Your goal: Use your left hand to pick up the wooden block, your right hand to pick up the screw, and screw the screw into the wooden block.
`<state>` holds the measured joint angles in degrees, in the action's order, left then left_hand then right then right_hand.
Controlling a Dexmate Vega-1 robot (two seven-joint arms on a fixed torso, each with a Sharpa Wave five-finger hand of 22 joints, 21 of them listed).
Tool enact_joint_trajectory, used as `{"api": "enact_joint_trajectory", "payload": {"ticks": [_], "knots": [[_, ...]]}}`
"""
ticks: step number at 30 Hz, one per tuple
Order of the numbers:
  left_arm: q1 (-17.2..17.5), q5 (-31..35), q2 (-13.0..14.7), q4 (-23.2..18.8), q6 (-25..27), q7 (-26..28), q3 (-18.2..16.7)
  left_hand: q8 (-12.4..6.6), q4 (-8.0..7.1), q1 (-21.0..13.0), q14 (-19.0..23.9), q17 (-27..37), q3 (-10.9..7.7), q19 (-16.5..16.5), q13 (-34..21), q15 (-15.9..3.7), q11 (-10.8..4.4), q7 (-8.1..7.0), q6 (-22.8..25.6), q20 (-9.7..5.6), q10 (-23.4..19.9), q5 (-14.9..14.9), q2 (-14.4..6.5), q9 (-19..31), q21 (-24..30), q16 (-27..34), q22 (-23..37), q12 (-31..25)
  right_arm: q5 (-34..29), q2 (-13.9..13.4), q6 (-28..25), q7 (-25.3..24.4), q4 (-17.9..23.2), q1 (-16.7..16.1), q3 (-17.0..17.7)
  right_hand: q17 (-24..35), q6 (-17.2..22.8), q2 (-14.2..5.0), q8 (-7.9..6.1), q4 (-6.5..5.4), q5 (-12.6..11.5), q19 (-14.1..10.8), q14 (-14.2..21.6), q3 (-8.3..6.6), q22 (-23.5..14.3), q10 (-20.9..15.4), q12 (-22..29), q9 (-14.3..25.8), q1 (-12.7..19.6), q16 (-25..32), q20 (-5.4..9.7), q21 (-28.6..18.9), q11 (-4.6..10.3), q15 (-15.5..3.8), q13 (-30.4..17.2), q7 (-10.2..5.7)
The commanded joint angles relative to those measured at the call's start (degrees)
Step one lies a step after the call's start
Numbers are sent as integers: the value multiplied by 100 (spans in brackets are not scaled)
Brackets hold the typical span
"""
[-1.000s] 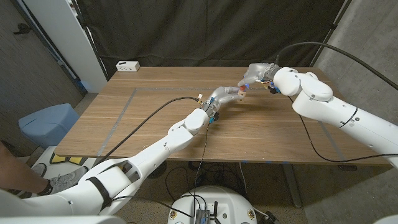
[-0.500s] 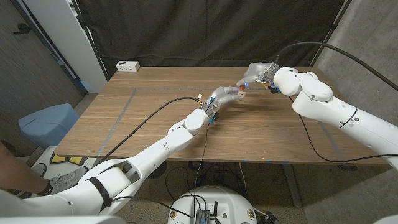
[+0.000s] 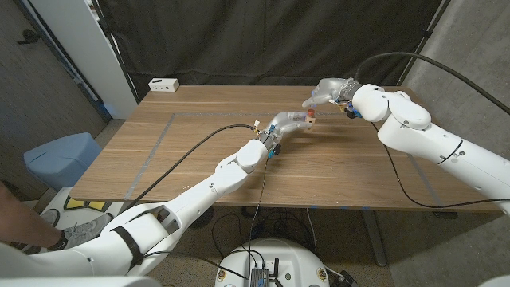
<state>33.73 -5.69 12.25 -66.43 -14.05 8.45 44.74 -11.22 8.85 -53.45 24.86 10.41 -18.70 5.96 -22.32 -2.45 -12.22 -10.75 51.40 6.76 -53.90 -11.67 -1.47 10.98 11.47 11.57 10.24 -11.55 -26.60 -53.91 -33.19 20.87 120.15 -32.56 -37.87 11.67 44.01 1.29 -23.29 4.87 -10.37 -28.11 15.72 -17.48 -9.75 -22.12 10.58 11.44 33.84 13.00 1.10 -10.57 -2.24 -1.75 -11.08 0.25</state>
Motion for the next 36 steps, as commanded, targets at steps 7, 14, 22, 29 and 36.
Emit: {"api": "enact_joint_trajectory", "payload": {"ticks": [7, 14, 22, 29, 36], "knots": [[-46, -25, -43, 108, -12, -34, 15, -27, -9, -104, 38, -7, -51, 27, -189, -407, -18, 83, 91, 15, -21, -39, -231, 14, 36, -4, 25, -41, 145, -215, 253, 433, 167, 103, 73, -53, -395, 120, 277, 308, -30, 238, -221, -45, -3, 439, -31, 9, 273, -150, -65, 17, 16, 70, -16, -25], [-71, -25, -58, 158, -25, -37, 19, -27, -7, -103, 32, -7, -52, 27, -188, -407, -19, 79, 89, 21, -19, -40, -226, 13, 35, -7, 25, -41, 113, -250, 372, 787, 132, 271, 3, -75, -610, 193, 434, 480, -45, 398, -393, -147, 1, 748, -42, 19, 612, -212, -101, 22, 100, 103, -19, -98], [-104, -38, -73, 217, -39, -68, 24, -30, -9, -95, 36, -7, -49, 20, -191, -410, -20, 90, 93, 23, -22, -38, -219, 13, 32, -6, 25, -45, -17, -220, 466, 1115, 47, 448, -96, -76, -932, 242, 623, 556, -35, 579, -659, -315, 6, 1106, -49, 33, 1023, -251, -126, 26, 193, 110, -23, -161], [-133, -47, -93, 279, -67, -81, 25, -28, -7, -101, 32, -5, -54, 18, -192, -408, -21, 85, 89, 23, -21, -39, -224, 12, 30, -6, 25, -46, -201, -166, 546, 1405, -49, 611, -204, -68, -1042, 294, 690, 580, -42, 658, -772, -437, 10, 1290, -42, 40, 1316, -246, -143, 22, 257, 127, -24, -223], [-162, -50, -112, 341, -102, -104, 34, -28, -1, -104, 33, -7, -54, 20, -194, -408, -21, 78, 87, 24, -19, -38, -216, 11, 30, -7, 25, -47, -538, -94, 550, 1617, -92, 728, -322, -61, -1117, 368, 743, 566, -41, 792, -906, -582, 11, 1447, -22, 55, 1658, -236, -188, 30, 507, 148, -24, -479]]}}
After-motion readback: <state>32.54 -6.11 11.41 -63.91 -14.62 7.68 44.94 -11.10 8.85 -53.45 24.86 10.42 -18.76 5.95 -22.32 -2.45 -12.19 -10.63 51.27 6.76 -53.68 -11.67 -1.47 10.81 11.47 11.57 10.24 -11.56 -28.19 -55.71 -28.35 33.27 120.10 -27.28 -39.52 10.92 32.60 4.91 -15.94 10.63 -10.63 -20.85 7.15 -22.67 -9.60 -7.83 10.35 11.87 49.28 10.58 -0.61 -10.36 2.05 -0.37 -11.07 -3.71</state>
